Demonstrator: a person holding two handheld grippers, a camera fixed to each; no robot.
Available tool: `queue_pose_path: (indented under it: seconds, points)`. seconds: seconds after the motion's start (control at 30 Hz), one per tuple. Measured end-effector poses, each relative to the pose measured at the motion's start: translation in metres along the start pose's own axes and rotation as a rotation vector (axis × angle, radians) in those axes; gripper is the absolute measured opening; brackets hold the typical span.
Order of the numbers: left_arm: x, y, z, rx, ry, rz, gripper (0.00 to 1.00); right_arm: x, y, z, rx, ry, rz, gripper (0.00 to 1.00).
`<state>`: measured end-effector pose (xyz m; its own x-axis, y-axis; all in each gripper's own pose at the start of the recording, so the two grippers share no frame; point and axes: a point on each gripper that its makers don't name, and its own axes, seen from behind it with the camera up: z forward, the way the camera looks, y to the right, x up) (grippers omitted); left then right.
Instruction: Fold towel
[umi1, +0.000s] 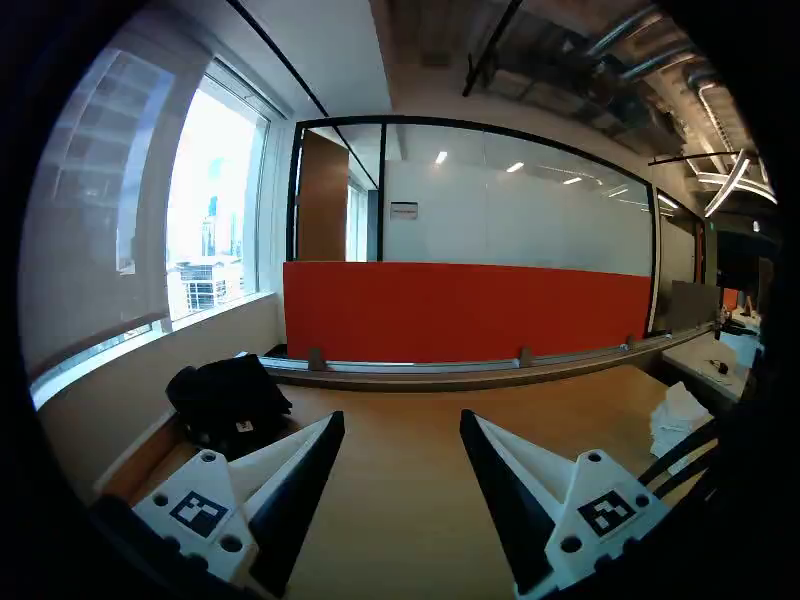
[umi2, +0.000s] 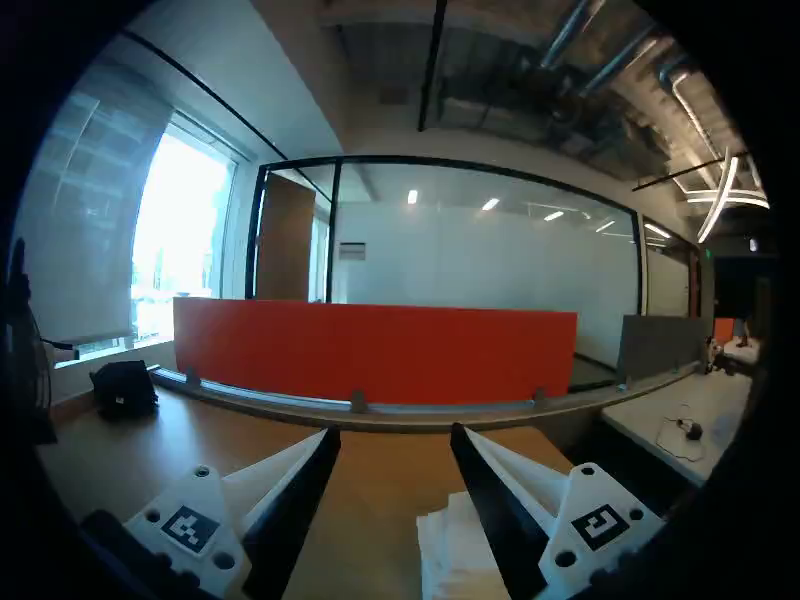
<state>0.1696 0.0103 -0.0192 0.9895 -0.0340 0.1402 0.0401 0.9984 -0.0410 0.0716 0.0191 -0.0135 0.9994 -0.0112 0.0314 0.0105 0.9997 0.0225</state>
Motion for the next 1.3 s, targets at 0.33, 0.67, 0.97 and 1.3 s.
queue_pose_path:
  seconds: [0.33, 0.67, 0.97, 1.3]
  points:
    - [-0.009, -0.015, 0.006, 0.012, -0.003, -0.011, 0.85, -0.004, -0.031, 0.01, 0.01, 0.004, 0.001, 0.85]
    - [-0.038, -0.016, 0.011, 0.012, 0.027, -0.009, 0.85, -0.022, -0.047, 0.012, 0.015, -0.003, -0.017, 0.85]
    - [-0.068, -0.02, 0.024, 0.027, 0.049, 0.105, 0.85, -0.032, -0.068, 0.005, 0.066, -0.016, 0.017, 0.85]
    - [-0.094, -0.021, 0.026, 0.044, 0.112, 0.118, 0.85, -0.032, -0.078, 0.01, 0.074, -0.012, 0.078, 0.85]
